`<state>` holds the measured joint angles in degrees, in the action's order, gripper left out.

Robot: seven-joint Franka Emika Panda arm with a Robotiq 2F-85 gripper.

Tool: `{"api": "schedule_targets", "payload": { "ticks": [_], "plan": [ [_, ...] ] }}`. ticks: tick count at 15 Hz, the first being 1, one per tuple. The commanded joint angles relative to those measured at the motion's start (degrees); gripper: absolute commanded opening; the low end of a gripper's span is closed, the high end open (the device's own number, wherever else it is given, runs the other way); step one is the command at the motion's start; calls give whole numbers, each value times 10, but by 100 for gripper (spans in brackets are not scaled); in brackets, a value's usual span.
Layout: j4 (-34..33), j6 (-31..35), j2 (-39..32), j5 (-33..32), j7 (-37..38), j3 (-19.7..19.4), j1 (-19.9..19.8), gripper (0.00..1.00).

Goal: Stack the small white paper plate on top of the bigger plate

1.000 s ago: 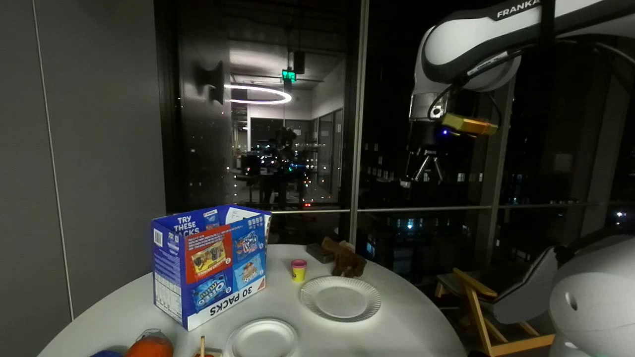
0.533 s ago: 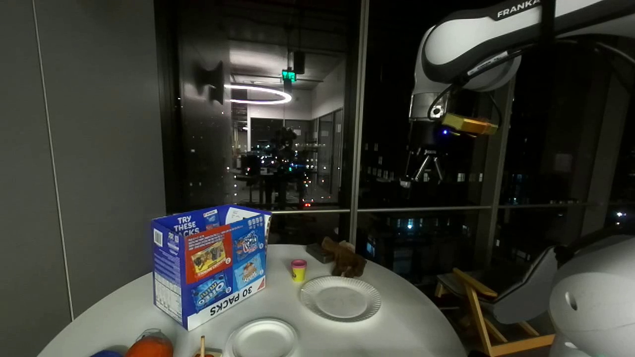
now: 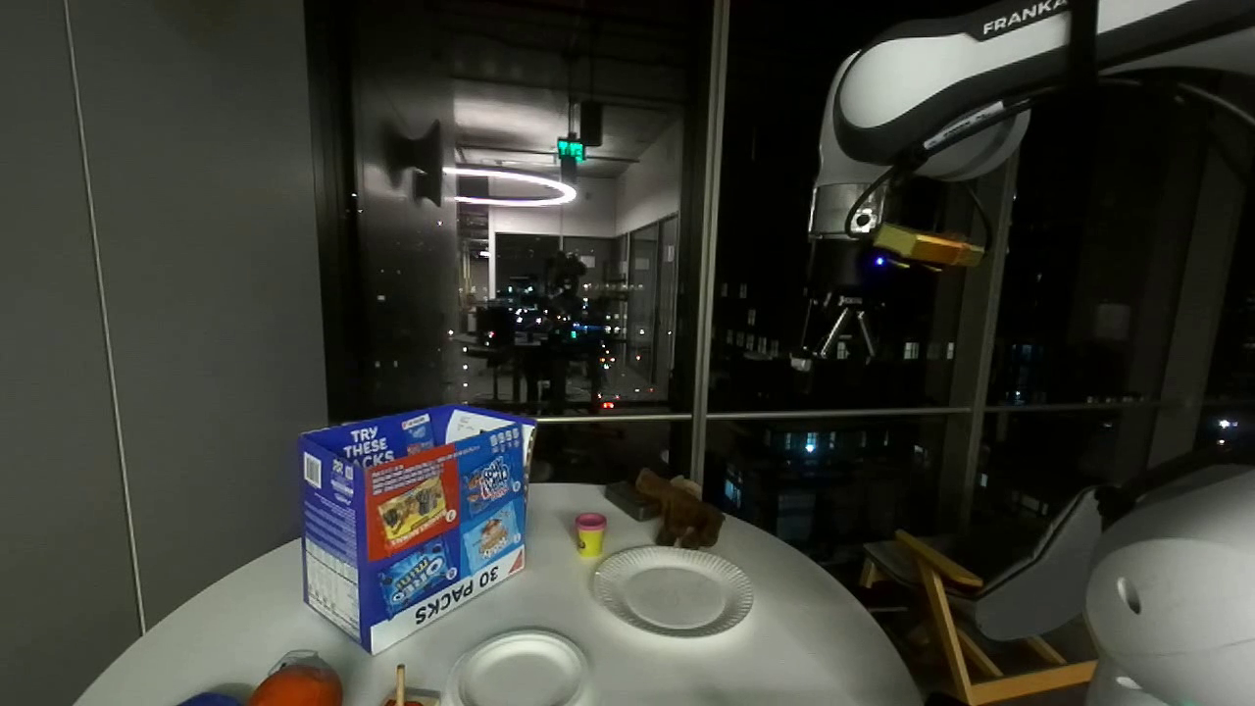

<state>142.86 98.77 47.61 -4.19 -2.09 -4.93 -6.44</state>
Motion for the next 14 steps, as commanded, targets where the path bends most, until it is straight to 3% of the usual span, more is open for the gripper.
{"api": "schedule_targets", "payload": {
  "ticks": [1, 5, 9, 14],
  "plan": [
    [-2, -2, 0, -2, 2, -2, 3, 100],
    [10, 55, -23, 21, 8, 4, 20, 100],
    [14, 121, -80, 78, -6, 19, 67, 100],
    [-10, 129, -173, 89, -8, 55, 108, 100]
  ]
}}
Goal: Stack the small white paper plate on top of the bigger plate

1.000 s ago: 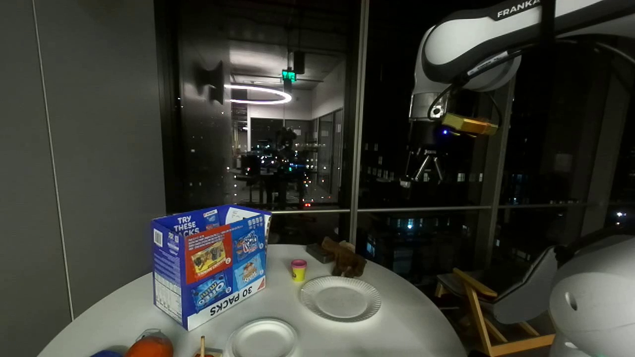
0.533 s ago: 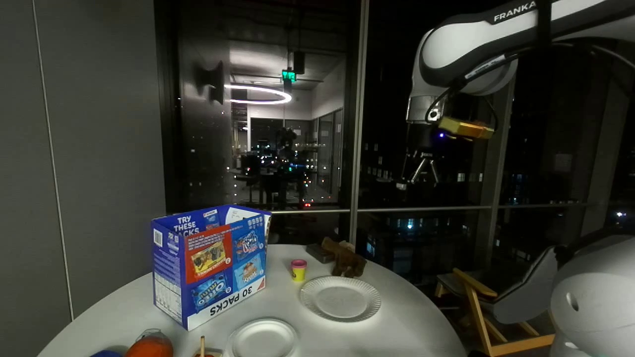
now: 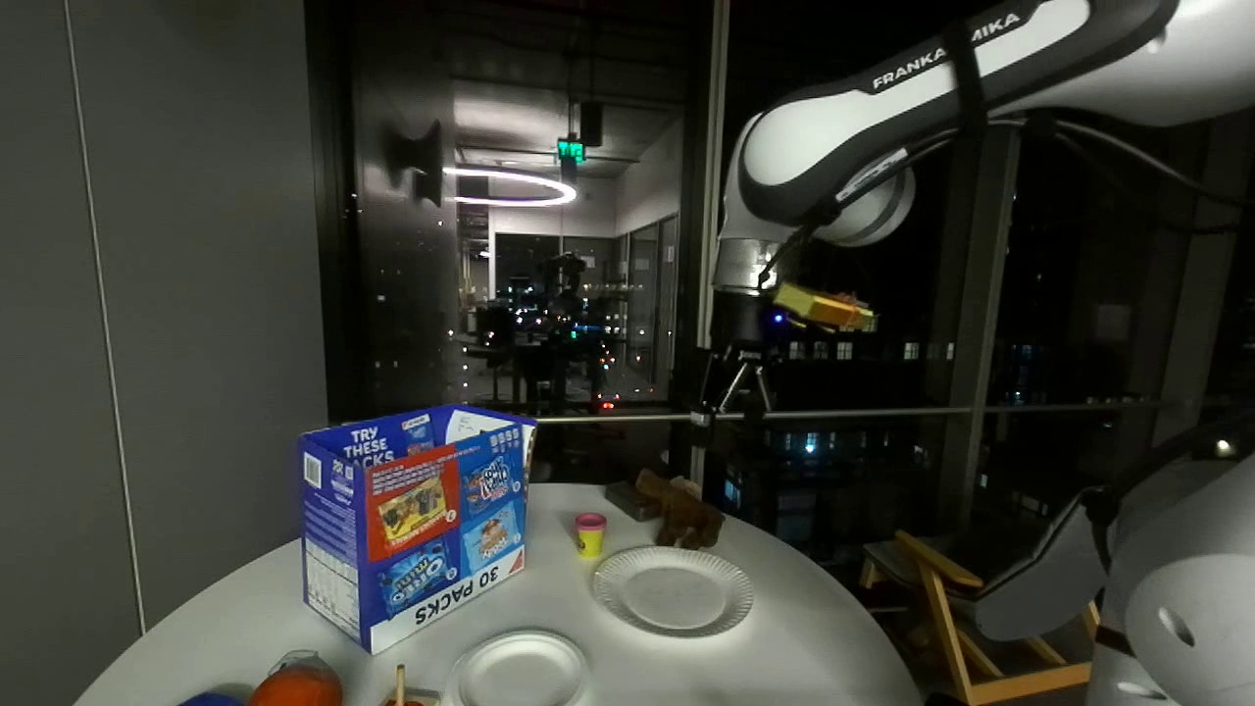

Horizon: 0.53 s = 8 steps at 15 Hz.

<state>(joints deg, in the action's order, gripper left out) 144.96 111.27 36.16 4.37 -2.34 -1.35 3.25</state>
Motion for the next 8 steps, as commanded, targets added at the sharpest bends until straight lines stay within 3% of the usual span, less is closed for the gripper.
{"api": "schedule_targets", "payload": {
  "ticks": [1, 8],
  "plan": [
    [-36, 2, -73, 3, -3, 26, 15, 100],
    [-77, 15, -179, 25, -12, 53, 41, 100]
  ]
}}
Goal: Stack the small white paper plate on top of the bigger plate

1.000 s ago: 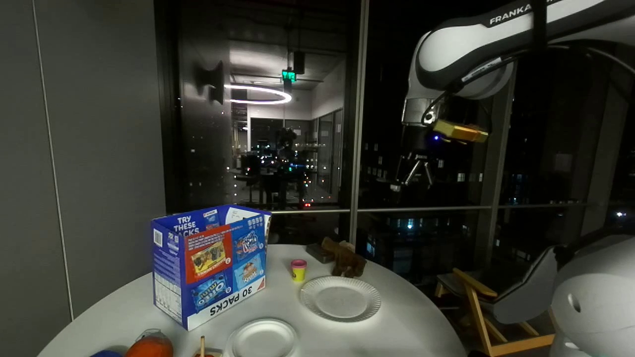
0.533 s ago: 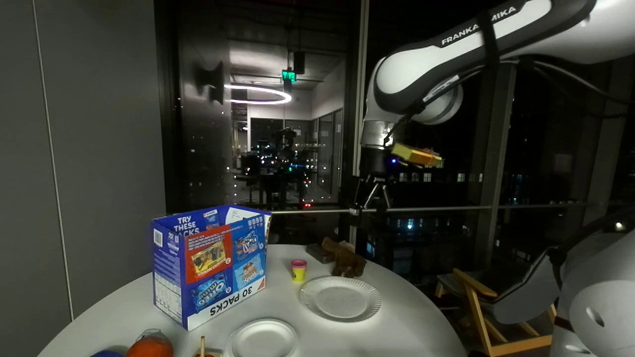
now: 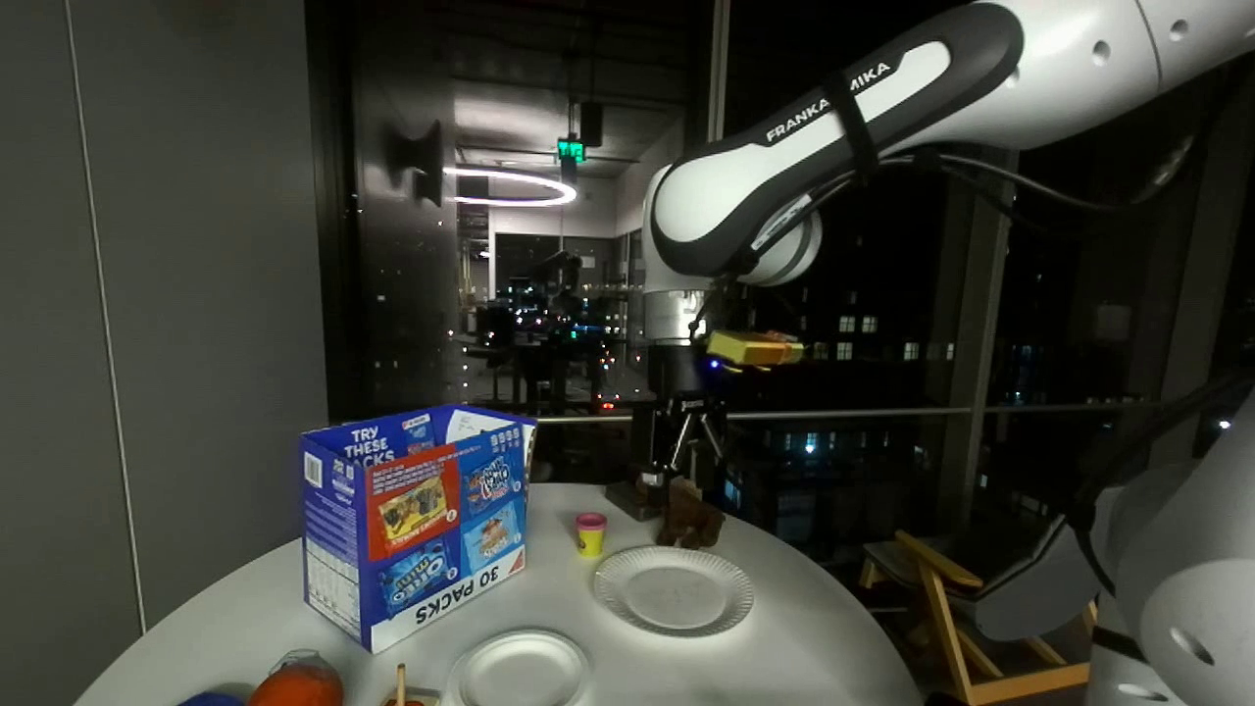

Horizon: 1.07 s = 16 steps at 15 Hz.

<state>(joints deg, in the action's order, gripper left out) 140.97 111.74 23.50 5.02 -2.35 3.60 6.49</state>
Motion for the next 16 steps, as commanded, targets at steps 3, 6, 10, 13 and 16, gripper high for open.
{"api": "schedule_targets", "payload": {
  "ticks": [3, 6, 10, 13, 16],
  "plan": [
    [-54, 47, -95, 32, -28, 9, 20, 100],
    [-65, 109, -150, 17, -26, 23, 22, 100],
    [-53, 116, -162, 20, -21, 26, 19, 100],
    [-55, 117, -179, 20, -21, 27, 18, 100],
    [-55, 117, -174, 20, -21, 27, 18, 100]
  ]
}}
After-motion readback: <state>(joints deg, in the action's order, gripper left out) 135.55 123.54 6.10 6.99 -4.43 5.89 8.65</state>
